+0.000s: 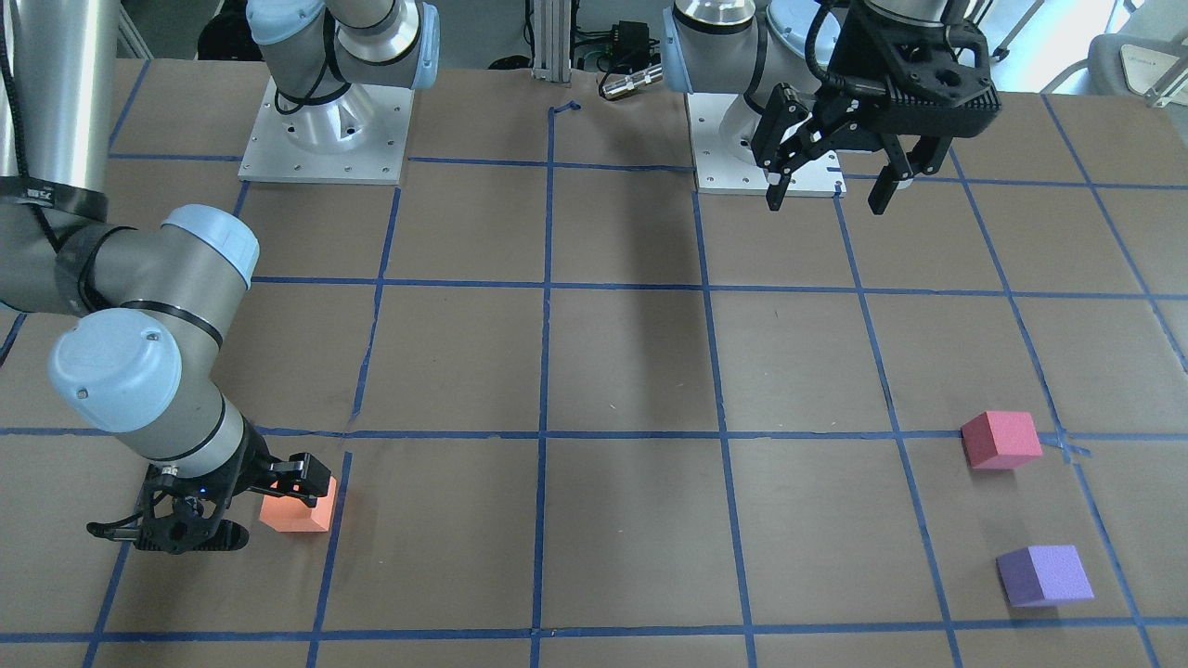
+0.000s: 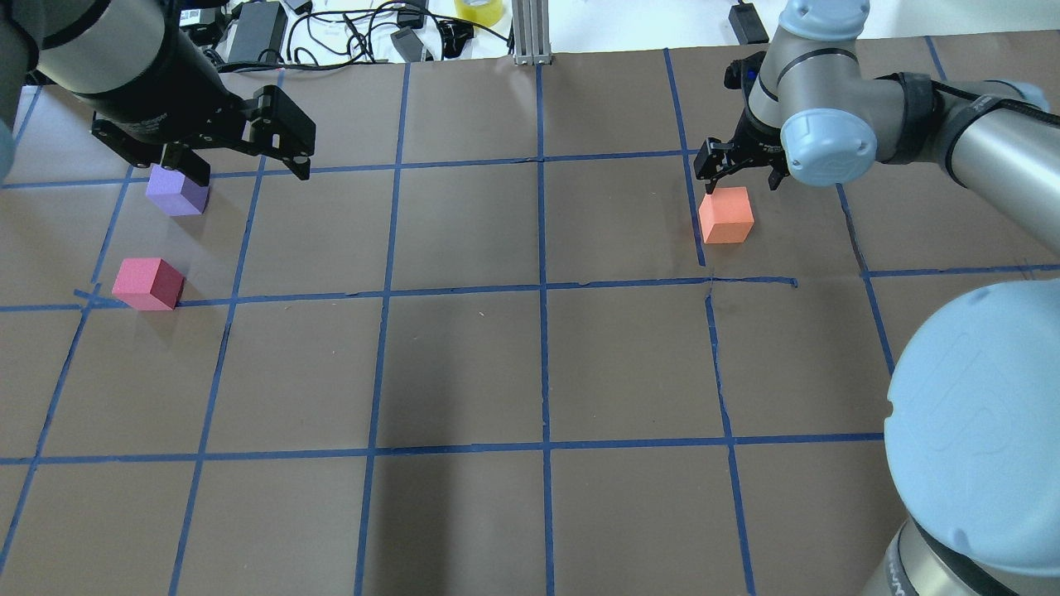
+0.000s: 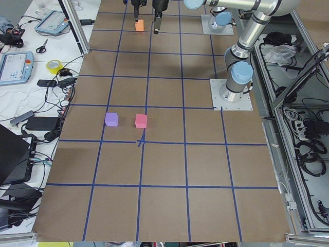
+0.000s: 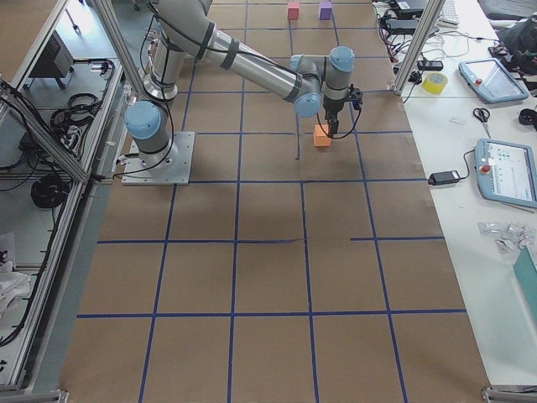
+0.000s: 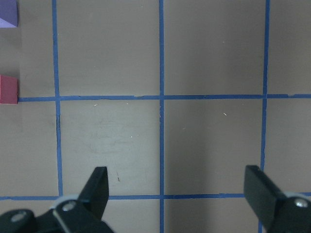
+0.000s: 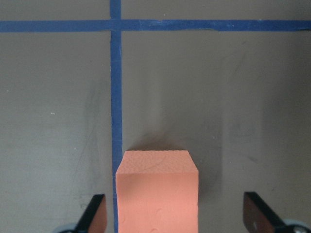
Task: Arrange blocks in a line
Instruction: 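Lower the right gripper onto the orange cube and close it, then carry the orange cube with the right gripper toward the table center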
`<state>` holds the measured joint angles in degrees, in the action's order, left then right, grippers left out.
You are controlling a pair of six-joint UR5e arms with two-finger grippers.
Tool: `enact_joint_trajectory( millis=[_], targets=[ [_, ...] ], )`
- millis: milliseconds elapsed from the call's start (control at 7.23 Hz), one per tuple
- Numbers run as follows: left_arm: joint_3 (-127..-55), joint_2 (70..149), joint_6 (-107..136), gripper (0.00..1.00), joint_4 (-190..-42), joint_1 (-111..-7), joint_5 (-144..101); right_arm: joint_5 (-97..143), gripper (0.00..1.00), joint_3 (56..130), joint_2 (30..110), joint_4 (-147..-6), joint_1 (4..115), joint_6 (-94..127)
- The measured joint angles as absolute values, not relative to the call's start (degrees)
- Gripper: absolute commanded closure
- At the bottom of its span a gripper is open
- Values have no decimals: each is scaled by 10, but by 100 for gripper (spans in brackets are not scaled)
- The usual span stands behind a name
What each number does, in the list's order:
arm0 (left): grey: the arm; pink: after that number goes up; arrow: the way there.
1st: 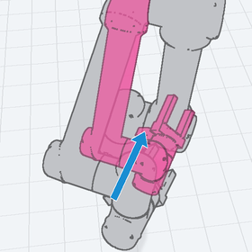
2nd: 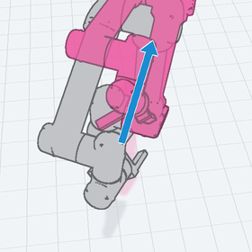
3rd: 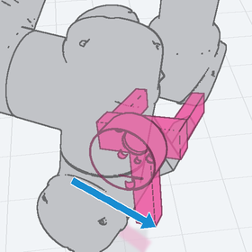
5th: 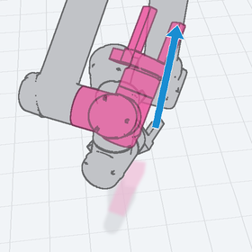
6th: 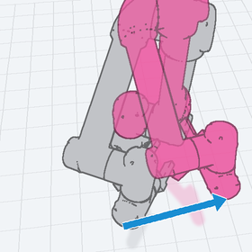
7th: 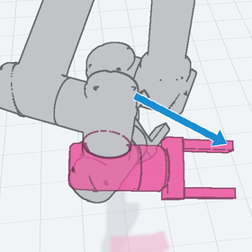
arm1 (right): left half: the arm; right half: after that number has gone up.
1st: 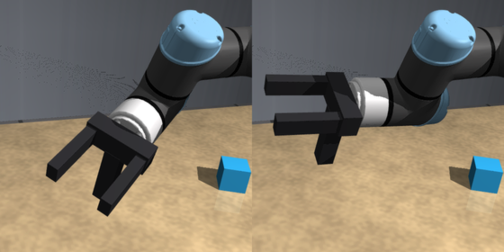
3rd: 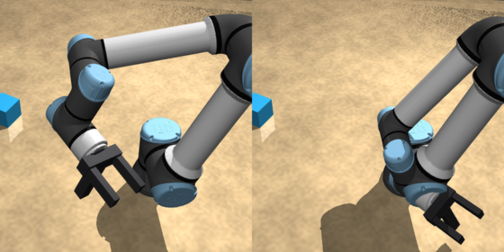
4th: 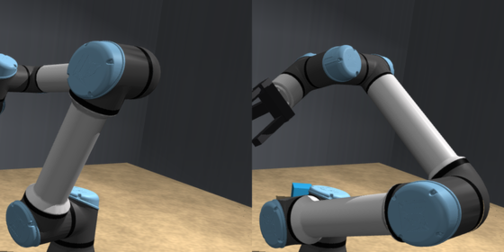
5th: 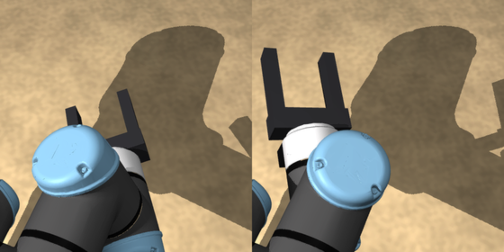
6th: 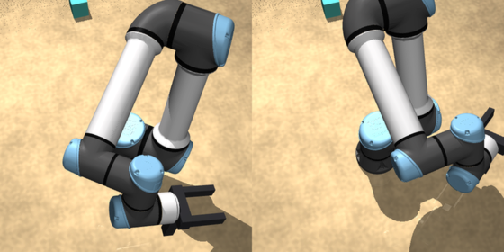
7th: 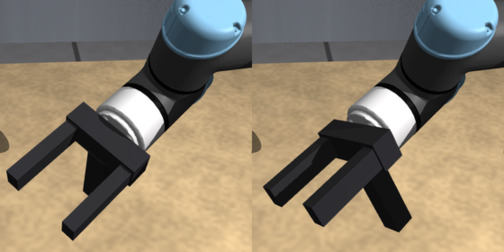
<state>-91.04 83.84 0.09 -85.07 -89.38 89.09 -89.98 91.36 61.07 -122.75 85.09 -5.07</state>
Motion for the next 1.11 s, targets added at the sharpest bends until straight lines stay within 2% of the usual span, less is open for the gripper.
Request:
enact_joint_trajectory(
  millis=[830,969,1107],
  targets=[
    [-911,838,-3,0,-851,-894,891,-898,0,911,584,-1223,850,-35],
    [-911,837,-4,0,-851,-894,890,-898,5,911,581,-1222,850,-38],
    [-910,838,-4,0,-850,-894,890,-899,50,911,578,-1222,850,-40]
  ],
)
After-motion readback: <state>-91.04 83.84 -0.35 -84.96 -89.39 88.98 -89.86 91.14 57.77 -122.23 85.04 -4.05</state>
